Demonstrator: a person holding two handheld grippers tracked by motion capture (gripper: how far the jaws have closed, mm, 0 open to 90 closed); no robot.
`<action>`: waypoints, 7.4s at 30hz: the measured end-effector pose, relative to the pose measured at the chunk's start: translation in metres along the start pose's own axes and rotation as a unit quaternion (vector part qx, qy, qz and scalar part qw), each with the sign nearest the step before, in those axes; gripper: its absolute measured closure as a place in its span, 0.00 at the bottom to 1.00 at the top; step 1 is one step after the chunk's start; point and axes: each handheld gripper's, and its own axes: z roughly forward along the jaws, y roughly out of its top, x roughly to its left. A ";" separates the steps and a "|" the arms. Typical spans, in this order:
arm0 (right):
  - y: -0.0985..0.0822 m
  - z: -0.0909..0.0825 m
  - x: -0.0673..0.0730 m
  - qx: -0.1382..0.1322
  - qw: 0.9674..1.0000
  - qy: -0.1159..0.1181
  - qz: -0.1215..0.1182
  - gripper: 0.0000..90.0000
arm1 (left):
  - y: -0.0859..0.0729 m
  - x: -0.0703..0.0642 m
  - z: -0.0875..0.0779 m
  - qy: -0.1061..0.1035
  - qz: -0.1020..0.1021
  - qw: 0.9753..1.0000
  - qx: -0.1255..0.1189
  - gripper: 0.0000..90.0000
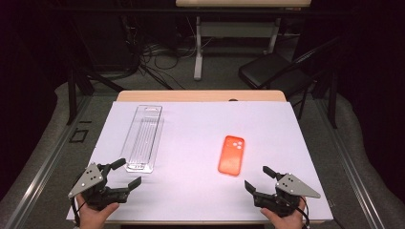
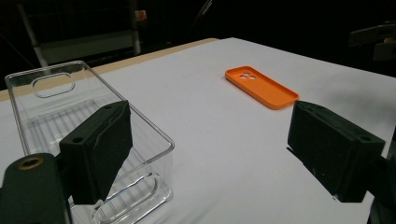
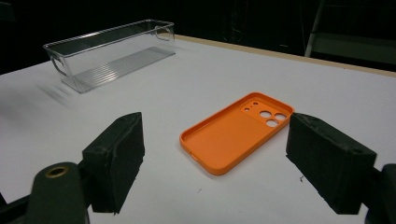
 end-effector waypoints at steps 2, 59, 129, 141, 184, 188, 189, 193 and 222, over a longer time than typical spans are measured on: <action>0.000 0.000 0.000 0.001 1.000 -0.001 0.001 0.21 | 0.000 0.000 0.001 -0.001 0.000 1.000 0.000 0.16; 0.009 0.018 0.005 0.082 0.996 -0.020 -0.028 0.26 | -0.001 -0.002 0.000 -0.006 0.000 1.000 0.010 0.17; 0.078 0.116 0.014 0.338 0.914 0.097 -0.205 0.60 | -0.005 0.000 0.006 -0.008 -0.006 1.000 0.025 0.17; 0.084 0.125 0.013 0.364 0.897 0.097 -0.231 0.64 | -0.005 0.000 0.007 -0.010 -0.006 1.000 0.028 0.17; 0.051 0.159 0.024 0.464 0.826 0.115 -0.300 0.82 | -0.006 0.000 0.008 -0.011 -0.007 0.999 0.033 0.17; 0.049 0.160 0.025 0.467 0.822 0.117 -0.303 0.84 | -0.006 0.000 0.008 -0.012 -0.007 0.999 0.033 0.17; 0.049 0.160 0.025 0.467 0.822 0.117 -0.303 0.84 | -0.006 0.000 0.008 -0.012 -0.008 0.999 0.033 0.17; 0.046 0.162 0.026 0.471 0.818 0.119 -0.309 0.85 | -0.006 0.000 0.009 -0.013 -0.008 0.999 0.033 0.17; 0.036 0.171 0.028 0.489 0.803 0.119 -0.319 0.94 | -0.007 0.000 0.009 -0.014 -0.009 0.999 0.035 0.17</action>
